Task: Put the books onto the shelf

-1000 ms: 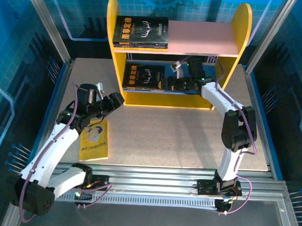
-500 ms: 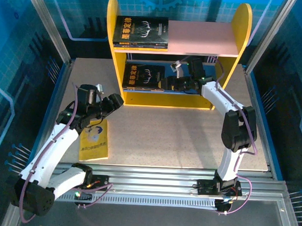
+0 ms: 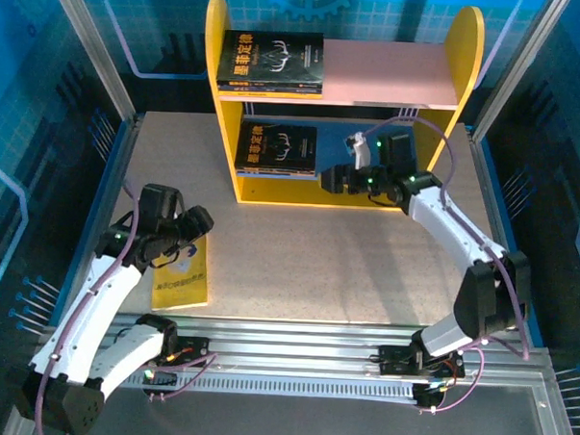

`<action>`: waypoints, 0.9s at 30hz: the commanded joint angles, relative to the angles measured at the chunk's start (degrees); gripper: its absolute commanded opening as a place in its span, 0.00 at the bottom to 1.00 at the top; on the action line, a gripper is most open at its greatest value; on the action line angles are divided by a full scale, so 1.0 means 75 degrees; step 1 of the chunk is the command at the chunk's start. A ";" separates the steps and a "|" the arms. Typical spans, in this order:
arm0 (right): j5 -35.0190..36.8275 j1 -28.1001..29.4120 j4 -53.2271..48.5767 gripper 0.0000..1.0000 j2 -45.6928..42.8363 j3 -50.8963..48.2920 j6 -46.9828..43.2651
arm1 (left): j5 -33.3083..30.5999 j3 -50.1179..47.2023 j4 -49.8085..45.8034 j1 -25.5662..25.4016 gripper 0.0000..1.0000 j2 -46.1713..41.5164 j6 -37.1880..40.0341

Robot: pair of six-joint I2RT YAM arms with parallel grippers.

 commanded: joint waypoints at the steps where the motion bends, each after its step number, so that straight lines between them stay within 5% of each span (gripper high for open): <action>1: 0.0915 0.0475 0.0458 0.66 -0.0705 -0.0765 0.0400 | -0.0505 -0.0367 -0.0839 0.0196 0.77 -0.0260 -0.0336; 11: 0.1557 0.2261 0.1025 0.69 -0.0865 -0.1841 0.1234 | -0.0476 -0.1598 -0.1190 0.0378 0.80 -0.0828 -0.0951; 21: 0.1405 0.3497 0.1337 0.70 0.0724 -0.0972 0.1325 | -0.1009 -0.2367 -0.0706 0.0438 0.82 -0.0780 -0.1716; 27: 0.1342 0.4038 0.1172 0.70 0.1585 -0.0207 0.1195 | -0.0815 -0.2573 -0.0016 0.1222 0.84 -0.0599 -0.1489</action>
